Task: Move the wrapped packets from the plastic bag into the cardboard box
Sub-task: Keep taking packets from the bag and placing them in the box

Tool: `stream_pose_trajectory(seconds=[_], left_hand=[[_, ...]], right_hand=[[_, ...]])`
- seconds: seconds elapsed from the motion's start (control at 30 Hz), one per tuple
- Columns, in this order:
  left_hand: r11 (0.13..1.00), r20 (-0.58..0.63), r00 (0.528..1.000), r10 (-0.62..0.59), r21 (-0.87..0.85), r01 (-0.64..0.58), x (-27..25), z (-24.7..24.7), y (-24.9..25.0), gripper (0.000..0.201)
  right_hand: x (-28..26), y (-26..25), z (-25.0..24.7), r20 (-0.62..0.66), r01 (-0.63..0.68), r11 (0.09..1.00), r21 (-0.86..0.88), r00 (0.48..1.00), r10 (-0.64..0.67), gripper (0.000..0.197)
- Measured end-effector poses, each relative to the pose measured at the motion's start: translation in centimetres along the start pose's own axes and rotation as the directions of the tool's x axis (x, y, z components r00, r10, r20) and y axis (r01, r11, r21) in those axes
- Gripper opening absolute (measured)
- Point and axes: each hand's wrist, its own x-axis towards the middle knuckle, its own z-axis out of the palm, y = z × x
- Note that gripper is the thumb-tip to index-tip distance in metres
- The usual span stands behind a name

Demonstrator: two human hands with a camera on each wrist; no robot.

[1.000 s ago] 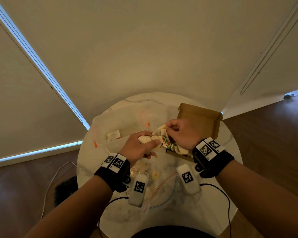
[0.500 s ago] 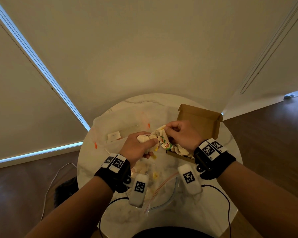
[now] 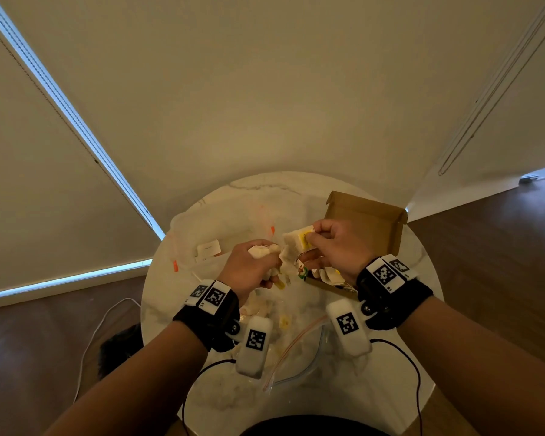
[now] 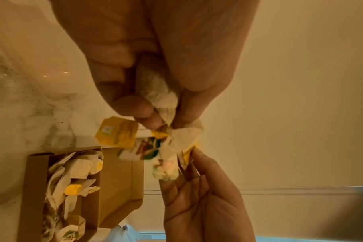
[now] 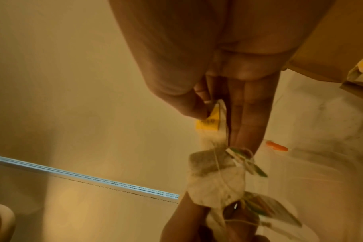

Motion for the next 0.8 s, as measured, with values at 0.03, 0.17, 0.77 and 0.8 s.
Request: stream_pose_trajectory(seconds=[0.03, 0.17, 0.77, 0.8], left_hand=[[1.000, 0.001, 1.000, 0.000, -0.003, 0.000, 0.0, 0.0, 0.0, 0.008], [0.999, 0.033, 0.999, 0.009, -0.035, -0.008, -0.1, -0.1, 0.2, 0.003], [0.998, 0.028, 0.998, 0.055, -0.009, -0.055, -0.3, -0.7, 1.2, 0.019], [0.997, 0.010, 0.997, 0.075, 0.013, -0.075, -0.3, -0.7, 1.2, 0.020]], right_hand=[[0.0, 0.0, 0.0, 0.008, -0.002, 1.000, 0.004, 1.000, 0.002, 0.019], [0.2, 0.2, -0.1, 0.008, 0.007, 1.000, 0.002, 1.000, -0.007, 0.015], [0.6, -0.2, -1.5, 0.087, 0.133, 0.976, -0.174, 0.989, -0.119, 0.012], [0.6, -0.4, -1.6, 0.118, 0.167, 0.955, -0.244, 0.983, -0.142, 0.014]])
